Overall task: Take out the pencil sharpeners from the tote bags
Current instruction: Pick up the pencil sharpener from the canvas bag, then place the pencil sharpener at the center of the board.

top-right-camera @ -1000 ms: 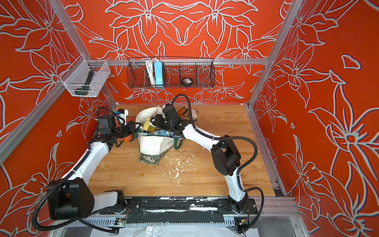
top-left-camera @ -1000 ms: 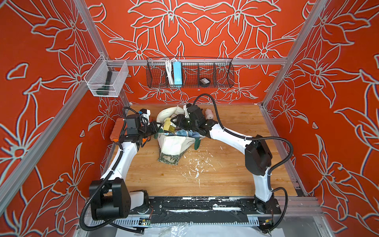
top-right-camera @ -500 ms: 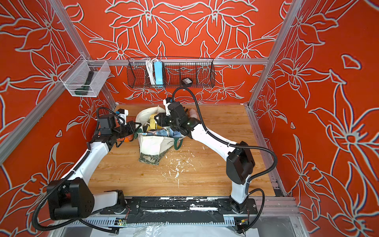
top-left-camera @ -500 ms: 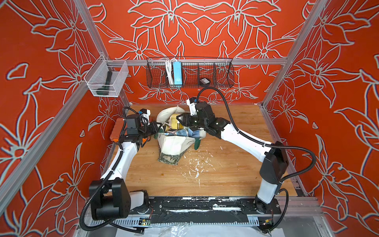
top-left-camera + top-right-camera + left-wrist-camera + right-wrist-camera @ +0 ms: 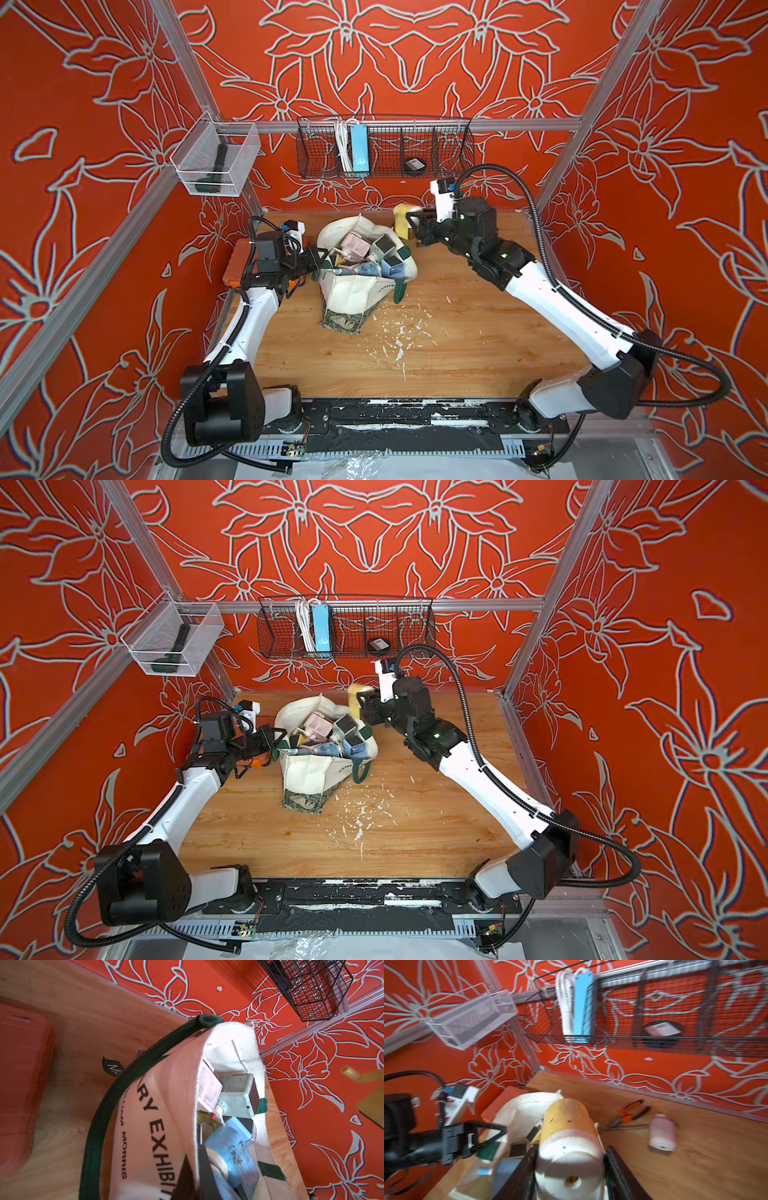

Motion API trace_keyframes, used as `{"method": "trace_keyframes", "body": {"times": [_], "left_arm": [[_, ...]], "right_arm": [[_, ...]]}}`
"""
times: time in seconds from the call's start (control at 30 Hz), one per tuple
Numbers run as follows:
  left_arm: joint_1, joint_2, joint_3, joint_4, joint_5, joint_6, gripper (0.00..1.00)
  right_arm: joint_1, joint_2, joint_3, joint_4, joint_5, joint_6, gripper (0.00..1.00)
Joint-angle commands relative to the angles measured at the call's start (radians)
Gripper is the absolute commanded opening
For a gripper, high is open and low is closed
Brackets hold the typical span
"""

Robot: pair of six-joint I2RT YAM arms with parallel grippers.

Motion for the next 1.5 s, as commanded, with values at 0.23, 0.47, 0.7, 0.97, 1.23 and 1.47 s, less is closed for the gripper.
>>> {"method": "trace_keyframes", "body": {"times": [0.23,0.47,0.7,0.97,1.23,1.47], "left_arm": [[-0.015,-0.036,0.025,0.045,0.045,0.018,0.00],[-0.015,-0.032,0.030,0.041,0.044,0.019,0.00],[-0.015,-0.029,0.030,0.042,0.045,0.018,0.00],[-0.014,-0.023,0.030,0.042,0.046,0.017,0.00],[-0.015,-0.023,0.033,0.036,0.040,0.020,0.00],[-0.015,-0.020,0.034,0.037,0.046,0.015,0.00]], "right_arm": [[-0.232,0.144,-0.085,0.115,0.234,-0.061,0.15],[-0.328,0.367,-0.021,0.219,0.173,-0.046,0.14],[-0.344,0.586,0.153,0.225,0.121,-0.057,0.14],[-0.339,0.770,0.321,0.215,0.075,-0.053,0.14],[-0.333,0.868,0.402,0.171,0.061,-0.065,0.15],[-0.324,0.863,0.384,0.173,0.059,-0.076,0.16]]}}
